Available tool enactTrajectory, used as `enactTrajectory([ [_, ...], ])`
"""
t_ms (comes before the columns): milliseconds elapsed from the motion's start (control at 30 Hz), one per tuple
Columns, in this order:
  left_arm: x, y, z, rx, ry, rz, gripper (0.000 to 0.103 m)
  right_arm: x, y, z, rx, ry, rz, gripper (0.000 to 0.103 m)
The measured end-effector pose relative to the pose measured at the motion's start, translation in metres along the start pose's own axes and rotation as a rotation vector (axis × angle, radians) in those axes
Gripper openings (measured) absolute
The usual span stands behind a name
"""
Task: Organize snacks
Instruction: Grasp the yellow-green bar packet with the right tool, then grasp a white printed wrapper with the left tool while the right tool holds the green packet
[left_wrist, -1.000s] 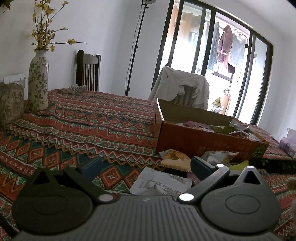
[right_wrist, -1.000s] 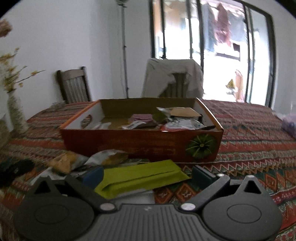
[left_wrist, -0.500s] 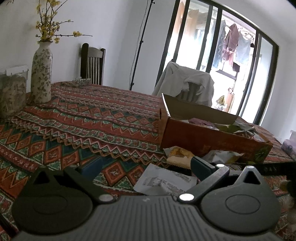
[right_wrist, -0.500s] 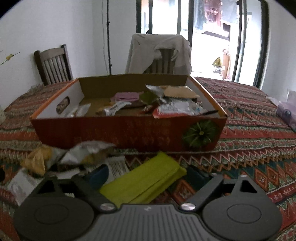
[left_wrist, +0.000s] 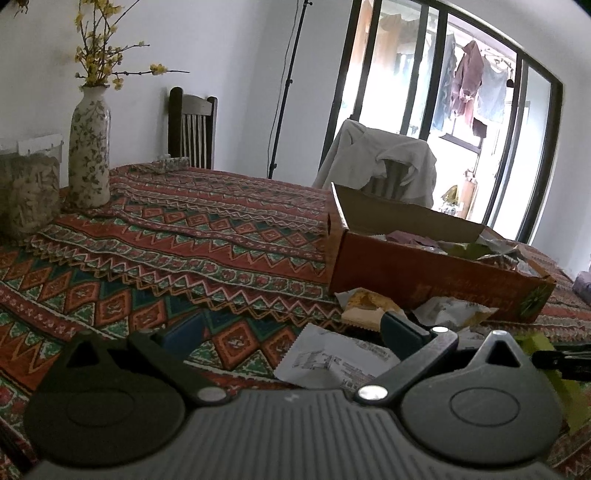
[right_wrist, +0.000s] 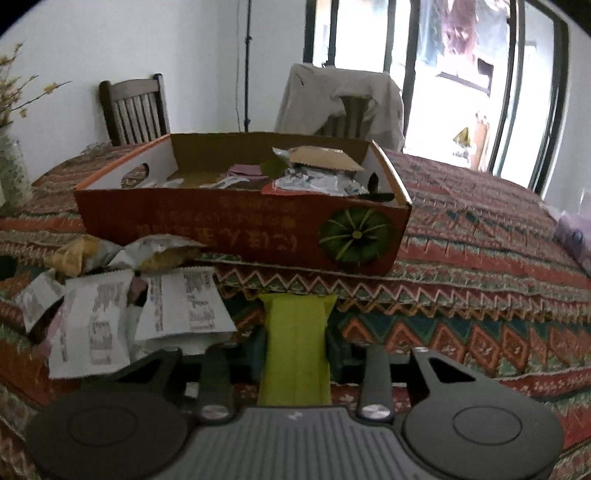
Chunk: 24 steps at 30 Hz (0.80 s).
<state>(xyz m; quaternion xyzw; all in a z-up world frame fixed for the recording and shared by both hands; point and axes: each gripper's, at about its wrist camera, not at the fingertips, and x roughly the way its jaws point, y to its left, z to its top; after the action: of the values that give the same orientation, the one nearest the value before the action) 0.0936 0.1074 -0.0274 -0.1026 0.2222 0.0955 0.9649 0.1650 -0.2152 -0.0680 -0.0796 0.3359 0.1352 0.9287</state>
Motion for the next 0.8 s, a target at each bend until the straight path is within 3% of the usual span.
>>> enactTrajectory([
  [200,0.002,-0.003,0.0,0.013,0.01,0.017,0.103,-0.008,-0.01,-0.007,-0.052,-0.069,-0.014,0.033],
  [500,0.004,-0.006,-0.001,0.027,0.024,0.037,0.103,-0.002,-0.012,-0.016,-0.065,-0.08,-0.004,0.033],
  [733,0.015,-0.017,0.002,0.097,0.093,0.023,0.103,-0.006,-0.014,-0.022,-0.055,-0.052,0.002,0.047],
  [800,0.019,-0.026,0.002,0.141,0.117,0.009,0.103,-0.009,-0.016,-0.026,-0.047,-0.05,0.013,0.046],
])
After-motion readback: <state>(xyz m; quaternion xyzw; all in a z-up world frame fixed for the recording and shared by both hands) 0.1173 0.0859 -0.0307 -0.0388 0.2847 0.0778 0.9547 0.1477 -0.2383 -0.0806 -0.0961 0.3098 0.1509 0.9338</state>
